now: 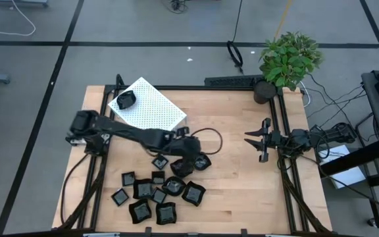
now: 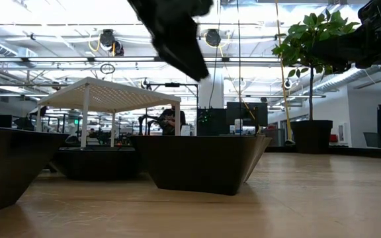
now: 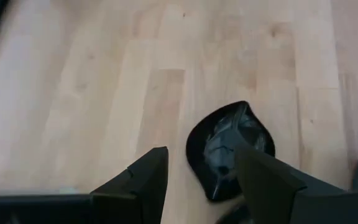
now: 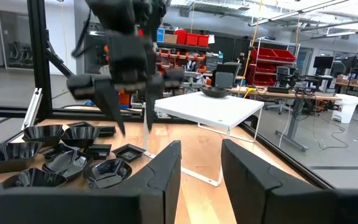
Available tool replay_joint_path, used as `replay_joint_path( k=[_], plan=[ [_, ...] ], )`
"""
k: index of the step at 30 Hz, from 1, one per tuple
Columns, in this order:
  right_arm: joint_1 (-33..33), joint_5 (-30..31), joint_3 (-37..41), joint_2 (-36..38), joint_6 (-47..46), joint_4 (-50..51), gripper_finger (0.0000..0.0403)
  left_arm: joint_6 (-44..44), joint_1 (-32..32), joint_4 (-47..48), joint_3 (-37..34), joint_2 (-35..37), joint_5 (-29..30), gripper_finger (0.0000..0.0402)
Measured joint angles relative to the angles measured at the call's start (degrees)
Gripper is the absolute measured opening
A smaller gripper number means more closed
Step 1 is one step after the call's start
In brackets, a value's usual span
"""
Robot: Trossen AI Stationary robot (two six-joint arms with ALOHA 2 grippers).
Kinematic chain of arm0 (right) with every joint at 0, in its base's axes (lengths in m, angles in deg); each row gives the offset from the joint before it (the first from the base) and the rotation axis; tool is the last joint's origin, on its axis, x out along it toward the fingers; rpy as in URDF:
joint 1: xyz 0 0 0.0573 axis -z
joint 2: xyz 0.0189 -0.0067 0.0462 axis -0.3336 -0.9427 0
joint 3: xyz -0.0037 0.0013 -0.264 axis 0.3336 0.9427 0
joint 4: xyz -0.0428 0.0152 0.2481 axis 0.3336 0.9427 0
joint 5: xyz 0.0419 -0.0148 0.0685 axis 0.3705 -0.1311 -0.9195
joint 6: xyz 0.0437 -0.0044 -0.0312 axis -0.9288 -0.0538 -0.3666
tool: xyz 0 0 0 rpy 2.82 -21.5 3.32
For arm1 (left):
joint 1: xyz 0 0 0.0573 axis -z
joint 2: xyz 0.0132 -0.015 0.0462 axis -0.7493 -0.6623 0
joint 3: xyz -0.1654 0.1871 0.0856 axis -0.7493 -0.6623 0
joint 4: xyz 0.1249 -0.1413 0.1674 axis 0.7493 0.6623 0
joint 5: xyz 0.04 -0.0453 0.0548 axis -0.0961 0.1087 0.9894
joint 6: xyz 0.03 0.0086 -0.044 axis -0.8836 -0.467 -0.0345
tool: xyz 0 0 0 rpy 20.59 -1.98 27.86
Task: Pick & Place Mini shaped plates
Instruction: Stack the black leaf-shaped plate on top of the black leaf-shaped plate on the shelf
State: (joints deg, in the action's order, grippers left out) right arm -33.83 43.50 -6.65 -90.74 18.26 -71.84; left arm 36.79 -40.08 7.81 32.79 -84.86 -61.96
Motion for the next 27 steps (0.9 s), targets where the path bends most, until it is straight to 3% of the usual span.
replay_joint_path(
  k=[6, 15, 27],
  plan=[
    [0.0, 0.0, 0.0, 0.0, 0.0, 0.0, 0.0102, 1.1, -3.1, -5.1, 0.2, -6.7, -8.3, 0.0189],
    [0.0, 0.0, 0.0, 0.0, 0.0, 0.0, 0.0102, 1.1, -3.5, -7.8, 0.2, -14.7, -9.4, 0.0189],
    [0.0, 0.0, 0.0, 0.0, 0.0, 0.0, 0.0102, 0.5, -4.6, -7.7, 0.2, -15.2, -9.8, 0.0189]
  ],
)
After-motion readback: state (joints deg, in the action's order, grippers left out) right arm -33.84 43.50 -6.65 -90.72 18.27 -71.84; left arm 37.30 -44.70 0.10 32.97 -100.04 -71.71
